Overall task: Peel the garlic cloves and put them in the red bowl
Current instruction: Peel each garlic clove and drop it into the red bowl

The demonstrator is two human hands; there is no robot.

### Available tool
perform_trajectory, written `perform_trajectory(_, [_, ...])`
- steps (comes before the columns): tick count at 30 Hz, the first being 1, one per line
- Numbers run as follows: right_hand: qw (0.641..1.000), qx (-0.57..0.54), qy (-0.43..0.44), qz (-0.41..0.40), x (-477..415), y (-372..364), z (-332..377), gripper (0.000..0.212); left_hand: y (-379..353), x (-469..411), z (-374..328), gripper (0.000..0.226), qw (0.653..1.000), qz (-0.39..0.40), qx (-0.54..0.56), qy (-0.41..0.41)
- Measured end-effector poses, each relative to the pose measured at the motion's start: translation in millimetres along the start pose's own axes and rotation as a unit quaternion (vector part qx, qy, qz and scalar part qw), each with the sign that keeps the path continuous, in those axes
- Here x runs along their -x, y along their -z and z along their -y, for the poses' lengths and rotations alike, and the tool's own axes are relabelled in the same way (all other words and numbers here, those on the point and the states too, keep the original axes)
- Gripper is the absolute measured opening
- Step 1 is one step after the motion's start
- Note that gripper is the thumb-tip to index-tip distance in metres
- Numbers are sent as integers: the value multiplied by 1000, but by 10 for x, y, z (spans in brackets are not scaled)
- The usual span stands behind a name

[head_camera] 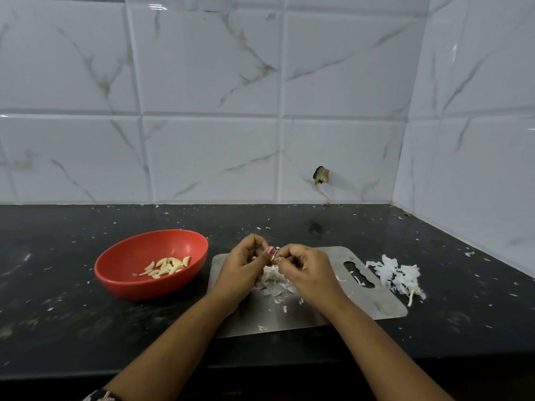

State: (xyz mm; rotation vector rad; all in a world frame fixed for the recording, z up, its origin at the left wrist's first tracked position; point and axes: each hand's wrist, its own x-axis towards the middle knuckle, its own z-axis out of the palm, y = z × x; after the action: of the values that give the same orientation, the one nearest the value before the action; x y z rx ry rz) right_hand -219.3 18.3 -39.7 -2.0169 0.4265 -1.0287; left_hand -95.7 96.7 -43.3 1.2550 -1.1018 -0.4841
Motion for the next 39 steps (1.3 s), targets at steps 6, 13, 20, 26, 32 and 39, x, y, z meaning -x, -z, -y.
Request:
perform_trajectory(6, [1000,-9,-16,-24,-7,8,-35,17,17,3,8,14,999,-21,-7,-24])
perform_trajectory(13, [999,14,-30,-38,-15,38,-91,12,35,-10,24,10,999,-41,-17,-10])
perform_trajectory(20, [986,159,-38,-12,7,83,-140,24,60,-20,31,12,998,-62,-15,19])
perform_trajectory(26, [970,243,-13,-25,-1,64,-116,18,67,-17,23,5,998,-55,-17,37])
perform_trajectory(32, [996,55,-9,-64,-22,48,-107,13,31,1,-40,9,999,-22,20,44])
perform_trajectory(39, [996,87,-13,-17,-29,31,-178,14,29,22,-57,7,999,2,39,32])
